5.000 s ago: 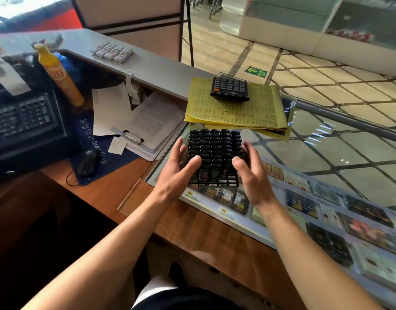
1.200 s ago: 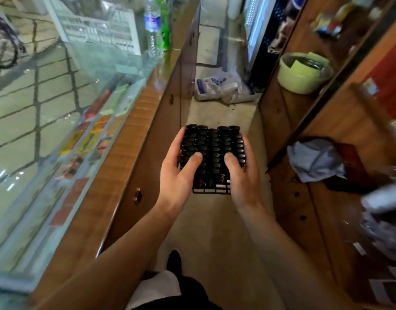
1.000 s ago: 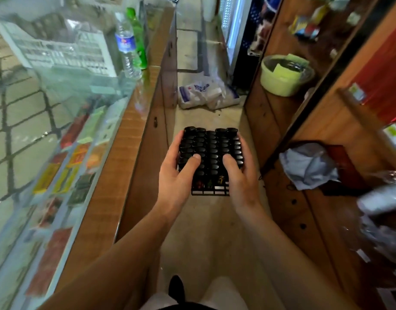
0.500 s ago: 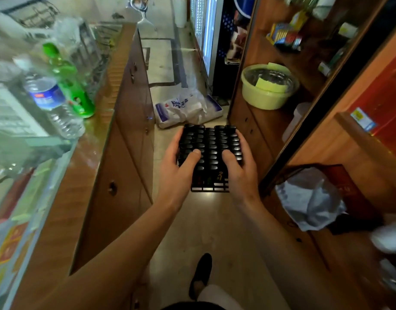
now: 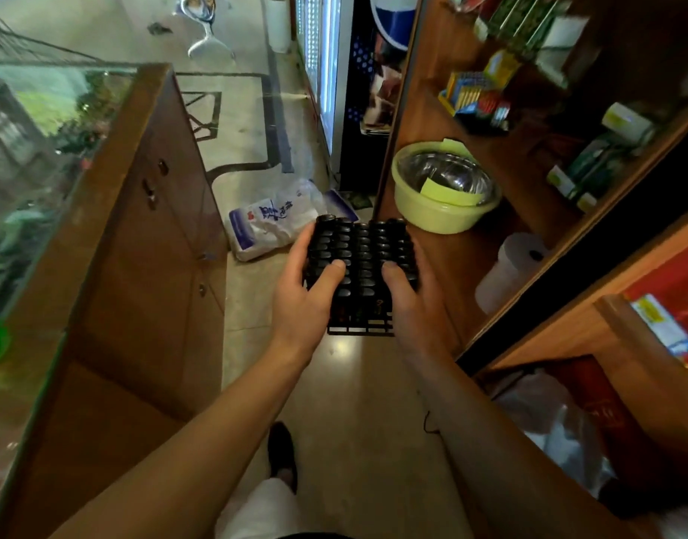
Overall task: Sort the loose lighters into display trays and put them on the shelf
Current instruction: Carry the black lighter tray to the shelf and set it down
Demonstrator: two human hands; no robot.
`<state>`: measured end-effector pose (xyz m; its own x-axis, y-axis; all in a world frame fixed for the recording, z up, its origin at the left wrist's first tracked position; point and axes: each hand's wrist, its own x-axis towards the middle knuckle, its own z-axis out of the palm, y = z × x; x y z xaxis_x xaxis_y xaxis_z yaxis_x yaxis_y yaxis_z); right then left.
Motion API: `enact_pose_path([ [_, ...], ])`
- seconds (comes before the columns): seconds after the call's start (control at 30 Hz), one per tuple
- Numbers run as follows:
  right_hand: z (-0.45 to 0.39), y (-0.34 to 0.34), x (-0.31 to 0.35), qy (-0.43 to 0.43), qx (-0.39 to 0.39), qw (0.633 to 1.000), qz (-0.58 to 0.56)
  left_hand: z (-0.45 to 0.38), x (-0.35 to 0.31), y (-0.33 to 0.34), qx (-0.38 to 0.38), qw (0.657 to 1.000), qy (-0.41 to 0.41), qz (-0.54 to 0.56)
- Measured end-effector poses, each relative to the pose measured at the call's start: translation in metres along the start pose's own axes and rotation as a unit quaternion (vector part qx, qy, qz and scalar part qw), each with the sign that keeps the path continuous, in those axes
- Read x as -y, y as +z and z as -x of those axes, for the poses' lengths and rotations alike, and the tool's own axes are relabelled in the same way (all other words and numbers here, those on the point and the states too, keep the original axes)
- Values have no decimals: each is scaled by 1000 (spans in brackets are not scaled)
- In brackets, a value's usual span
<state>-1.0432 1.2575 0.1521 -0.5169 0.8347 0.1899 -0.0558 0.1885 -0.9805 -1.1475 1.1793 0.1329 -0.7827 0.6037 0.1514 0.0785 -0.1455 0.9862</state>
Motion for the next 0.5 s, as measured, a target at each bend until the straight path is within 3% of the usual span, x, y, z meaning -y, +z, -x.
enact_pose_path([
  [0.37,-216,59,-33,29,-94,992,80,-250,38,27,94,995,-7,39],
  [0.5,-285,79,-41,51,-114,991,52,-325,45,39,109,993,-13,34],
])
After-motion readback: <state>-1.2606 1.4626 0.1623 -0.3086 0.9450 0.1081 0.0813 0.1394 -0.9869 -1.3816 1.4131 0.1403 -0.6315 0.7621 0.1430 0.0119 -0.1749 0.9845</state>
